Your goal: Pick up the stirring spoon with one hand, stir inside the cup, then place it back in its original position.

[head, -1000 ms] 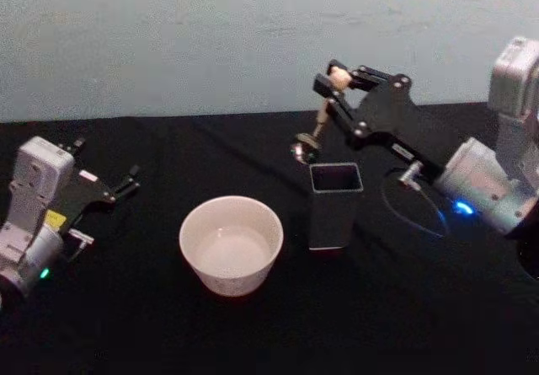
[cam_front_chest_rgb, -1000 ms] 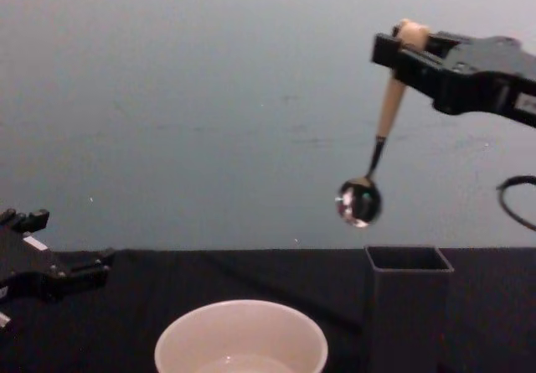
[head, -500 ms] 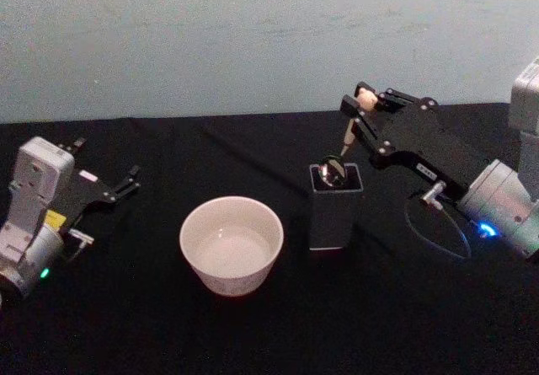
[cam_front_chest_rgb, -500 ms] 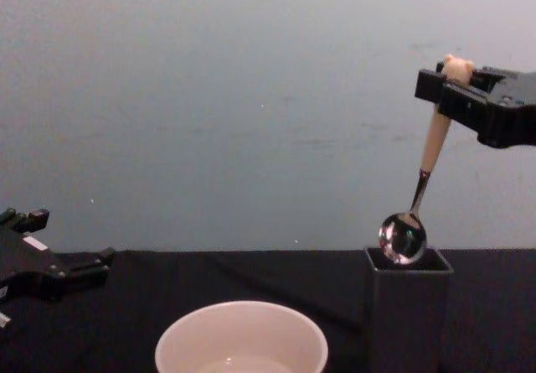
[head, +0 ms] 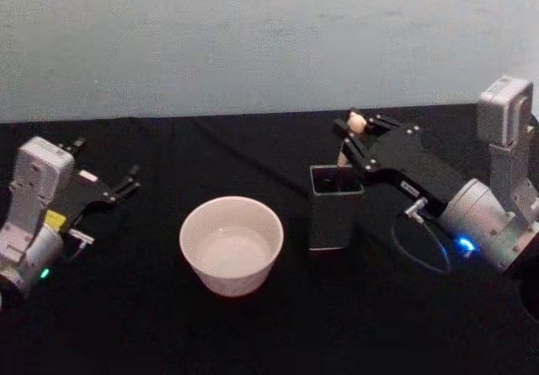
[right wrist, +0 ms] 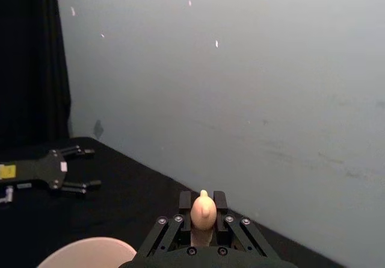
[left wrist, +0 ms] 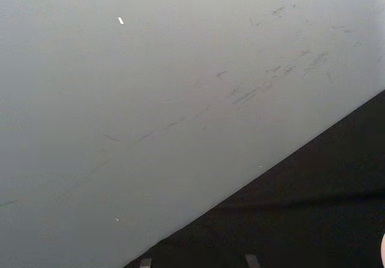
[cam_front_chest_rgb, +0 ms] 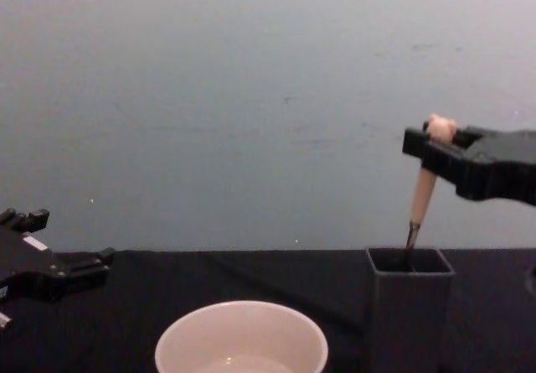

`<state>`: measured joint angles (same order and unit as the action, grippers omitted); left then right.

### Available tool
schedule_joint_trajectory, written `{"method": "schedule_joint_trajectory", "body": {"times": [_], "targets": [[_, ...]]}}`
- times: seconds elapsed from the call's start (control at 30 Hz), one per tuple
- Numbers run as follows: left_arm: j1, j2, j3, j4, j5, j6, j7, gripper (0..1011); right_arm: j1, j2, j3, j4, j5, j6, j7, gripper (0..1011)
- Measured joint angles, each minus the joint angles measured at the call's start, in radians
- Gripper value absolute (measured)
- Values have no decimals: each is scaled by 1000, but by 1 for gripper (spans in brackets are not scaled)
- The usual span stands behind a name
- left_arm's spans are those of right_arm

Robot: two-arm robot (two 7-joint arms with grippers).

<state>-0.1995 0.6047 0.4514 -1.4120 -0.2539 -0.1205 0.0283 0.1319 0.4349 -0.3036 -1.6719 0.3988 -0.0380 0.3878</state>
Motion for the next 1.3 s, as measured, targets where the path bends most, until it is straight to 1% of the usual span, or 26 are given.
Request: {"method": "schedule_joint_trajectory", "body": {"times": [0.2,0.4,0.8,1.3], "targets": [[0,0,0,0,0,0,0,1001,8,-27,-5,42,-16,8,-20,212],[0,0,0,0,0,0,0,1001,12,-49,-6,82,-19,15,-23,212],[0,0,0,0,0,0,0,1001,12,-70,0,114,-9,22,-25,212],[0,0,0,0,0,0,0,1001,16,-88,0,151,-21,31,-36,212]]}}
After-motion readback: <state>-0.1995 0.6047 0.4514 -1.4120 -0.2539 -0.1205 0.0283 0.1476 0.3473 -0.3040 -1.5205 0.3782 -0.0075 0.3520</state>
